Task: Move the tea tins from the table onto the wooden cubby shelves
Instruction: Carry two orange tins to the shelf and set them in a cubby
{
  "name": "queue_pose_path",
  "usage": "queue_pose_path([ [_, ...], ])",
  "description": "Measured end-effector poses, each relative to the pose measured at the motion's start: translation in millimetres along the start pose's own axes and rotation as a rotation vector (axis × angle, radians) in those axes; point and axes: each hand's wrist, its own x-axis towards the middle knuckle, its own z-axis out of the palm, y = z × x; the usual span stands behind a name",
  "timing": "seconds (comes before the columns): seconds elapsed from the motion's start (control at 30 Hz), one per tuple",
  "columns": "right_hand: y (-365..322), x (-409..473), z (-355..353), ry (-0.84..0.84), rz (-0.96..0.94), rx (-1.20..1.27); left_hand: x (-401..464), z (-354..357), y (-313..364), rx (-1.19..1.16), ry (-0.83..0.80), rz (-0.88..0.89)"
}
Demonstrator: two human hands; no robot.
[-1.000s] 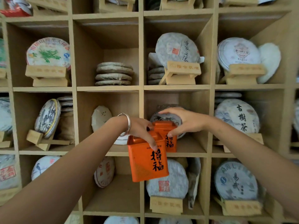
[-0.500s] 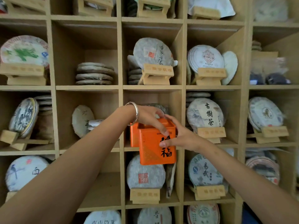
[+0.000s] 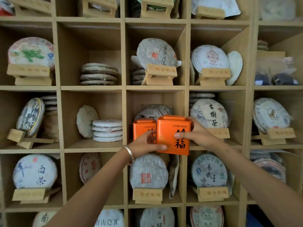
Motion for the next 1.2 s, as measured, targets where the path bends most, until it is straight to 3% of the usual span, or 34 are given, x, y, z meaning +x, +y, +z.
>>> queue_pose_path([
  [0.33,26.0,13.3,-0.4,0.024,0.016,-0.037,26.8,44.8,-17.8,-0.106,0.154,0.117],
  [0.63,50.8,23.5,13.5,0.214,-0.058,-0.277,44.7,55.2,-37.5,-0.17,0.228,0.121],
  [1.0,74.4,26.0,28.7,0.373,-0.095,-0.252,64.3,66.8,-51.0,0.123,0.419,0.056],
  [1.2,83.5,27.6,34.3,0.392,-0.082,-0.313,66.4,69.6,-56.8,0.167,0.526,0.053],
])
